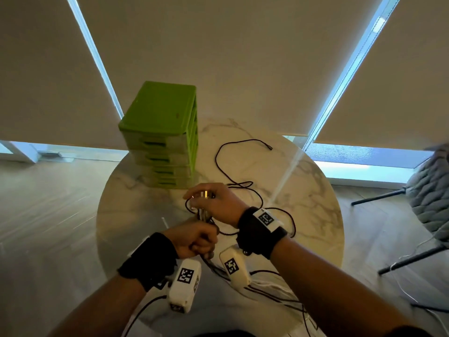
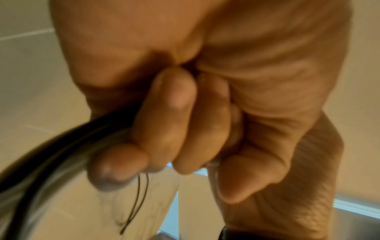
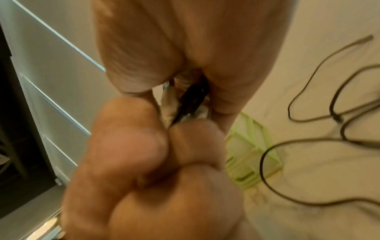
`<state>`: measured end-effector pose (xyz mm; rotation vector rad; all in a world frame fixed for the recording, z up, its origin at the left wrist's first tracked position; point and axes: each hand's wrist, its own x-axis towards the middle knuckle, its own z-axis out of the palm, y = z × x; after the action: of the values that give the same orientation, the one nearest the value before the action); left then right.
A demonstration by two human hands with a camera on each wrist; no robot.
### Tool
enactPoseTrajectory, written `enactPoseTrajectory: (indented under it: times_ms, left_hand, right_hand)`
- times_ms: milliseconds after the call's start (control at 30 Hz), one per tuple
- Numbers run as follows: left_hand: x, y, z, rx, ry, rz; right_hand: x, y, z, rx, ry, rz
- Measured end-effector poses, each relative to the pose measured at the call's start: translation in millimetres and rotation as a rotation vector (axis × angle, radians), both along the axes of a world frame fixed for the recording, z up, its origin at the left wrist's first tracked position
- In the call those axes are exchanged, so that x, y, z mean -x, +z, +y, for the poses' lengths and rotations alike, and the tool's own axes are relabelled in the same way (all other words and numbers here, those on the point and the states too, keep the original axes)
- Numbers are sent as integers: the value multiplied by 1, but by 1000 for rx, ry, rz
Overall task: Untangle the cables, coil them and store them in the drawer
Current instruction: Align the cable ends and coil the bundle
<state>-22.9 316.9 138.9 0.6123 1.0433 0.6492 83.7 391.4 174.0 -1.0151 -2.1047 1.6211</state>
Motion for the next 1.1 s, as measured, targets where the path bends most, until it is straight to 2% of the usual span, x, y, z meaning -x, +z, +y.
enactPoseTrajectory:
  times_ms: [67, 133, 200, 300, 367, 567, 767, 933, 1100]
  left_hand:
    - [13, -7, -6, 28, -39, 18]
    - [27, -10, -8, 98, -9, -4]
    - [38, -12, -6, 142, 95, -7]
    - [44, -16, -4, 77, 268, 50]
    - [45, -19, -4, 45, 311, 48]
    - [47, -22, 3, 27, 336, 78]
    - [52, -23, 23, 40, 350, 66]
    - [54, -27, 37, 60, 290, 170]
    - [56, -30, 57, 26, 261, 149]
  right_hand:
    - [12, -10, -10, -8, -12, -4]
    - [25, -15, -17, -26, -53, -21]
    - [39, -20, -21, -83, -84, -43]
    - [56, -21, -24, -171, -94, -86]
    - [63, -21, -23, -188, -61, -113]
    - [70, -29, -14, -113, -45, -164]
    - [77, -35, 4, -97, -166, -176]
    - [73, -49, 13, -194, -231, -161]
    - [72, -47, 32, -137, -150, -245]
